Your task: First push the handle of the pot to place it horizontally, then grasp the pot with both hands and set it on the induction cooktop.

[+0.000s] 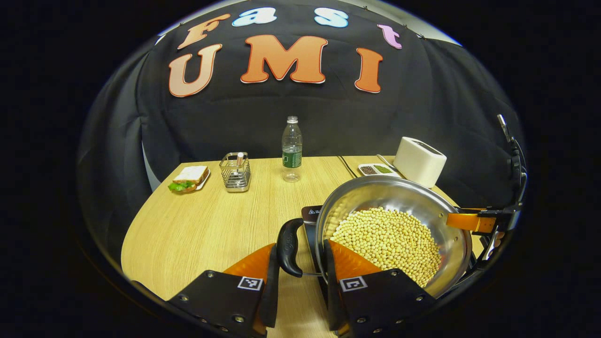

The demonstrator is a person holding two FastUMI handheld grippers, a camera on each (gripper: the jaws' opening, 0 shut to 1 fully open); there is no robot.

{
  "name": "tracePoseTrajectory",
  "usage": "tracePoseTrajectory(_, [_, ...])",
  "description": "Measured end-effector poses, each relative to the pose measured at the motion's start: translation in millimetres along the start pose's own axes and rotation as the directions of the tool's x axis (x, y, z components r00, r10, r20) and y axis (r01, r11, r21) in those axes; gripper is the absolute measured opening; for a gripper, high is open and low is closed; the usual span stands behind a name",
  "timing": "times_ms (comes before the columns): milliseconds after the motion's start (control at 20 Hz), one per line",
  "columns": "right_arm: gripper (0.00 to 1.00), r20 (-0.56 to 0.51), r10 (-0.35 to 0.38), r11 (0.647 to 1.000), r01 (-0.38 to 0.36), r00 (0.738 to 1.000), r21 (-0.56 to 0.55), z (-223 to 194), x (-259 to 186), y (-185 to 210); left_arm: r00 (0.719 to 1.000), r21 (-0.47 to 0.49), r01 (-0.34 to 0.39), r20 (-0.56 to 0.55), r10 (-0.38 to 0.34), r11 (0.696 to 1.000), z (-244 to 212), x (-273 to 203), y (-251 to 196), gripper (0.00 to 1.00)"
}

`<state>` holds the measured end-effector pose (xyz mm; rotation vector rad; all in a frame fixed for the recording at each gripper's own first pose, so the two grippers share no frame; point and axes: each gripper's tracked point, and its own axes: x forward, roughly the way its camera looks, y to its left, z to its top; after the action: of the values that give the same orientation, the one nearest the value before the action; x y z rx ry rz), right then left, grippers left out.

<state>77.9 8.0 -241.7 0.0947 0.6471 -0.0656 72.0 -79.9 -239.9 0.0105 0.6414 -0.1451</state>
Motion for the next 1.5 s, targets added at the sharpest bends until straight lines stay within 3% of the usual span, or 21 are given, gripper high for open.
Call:
tracePoseTrajectory(500, [0.5,0.002,0.003,1.0,-0.003,1.0,-0.024,-10,8,-17,0.999,-0.018,0.023,-0.046,-0.024,1.0,-13,16,-9,0.43])
tracePoseTrajectory(650, [0.58,0.006,0.033,0.999,-0.033,0.999,0.002,-8,3,-18,1.0,-0.015,0.019,-0.007,-0.019,1.0,-2,11,-8,0.54])
tracePoseTrajectory(750, [0.61,0.045,0.022,1.0,-0.021,0.999,-0.005,7,-7,-25,0.996,0.018,-0.044,0.076,0.043,0.999,25,-2,9,0.61])
tracePoseTrajectory(800, [0.67,0.08,0.018,1.0,-0.017,0.997,-0.014,17,-22,-27,0.991,0.027,-0.076,0.11,0.072,0.997,37,-13,17,0.65])
tracePoseTrajectory(850, [0.8,0.121,0.014,1.0,-0.011,0.993,-0.025,32,-33,-28,0.985,0.022,-0.096,0.146,0.092,0.995,51,-25,22,0.64])
tracePoseTrajectory(900, [0.87,0.162,0.006,0.999,0.0,0.987,-0.037,47,-41,-29,0.977,0.012,-0.11,0.188,0.106,0.994,64,-39,24,0.65])
tracePoseTrajectory(950, [0.95,0.2,-0.002,0.999,0.011,0.98,-0.045,59,-51,-32,0.965,-0.003,-0.129,0.231,0.126,0.992,79,-53,28,0.78])
tracePoseTrajectory(1050, [0.95,0.277,0.0,0.998,0.016,0.961,-0.056,84,-82,-32,0.938,-0.017,-0.155,0.311,0.152,0.988,107,-85,40,0.9])
tracePoseTrajectory(1250, [0.94,0.423,0.019,0.998,0.011,0.906,-0.067,133,-157,-32,0.863,-0.014,-0.193,0.474,0.177,0.981,174,-164,49,0.9])
tracePoseTrajectory(1500, [0.94,0.564,0.025,0.998,0.016,0.826,-0.068,176,-237,-37,0.77,-0.025,-0.23,0.607,0.198,0.973,224,-253,67,0.91])
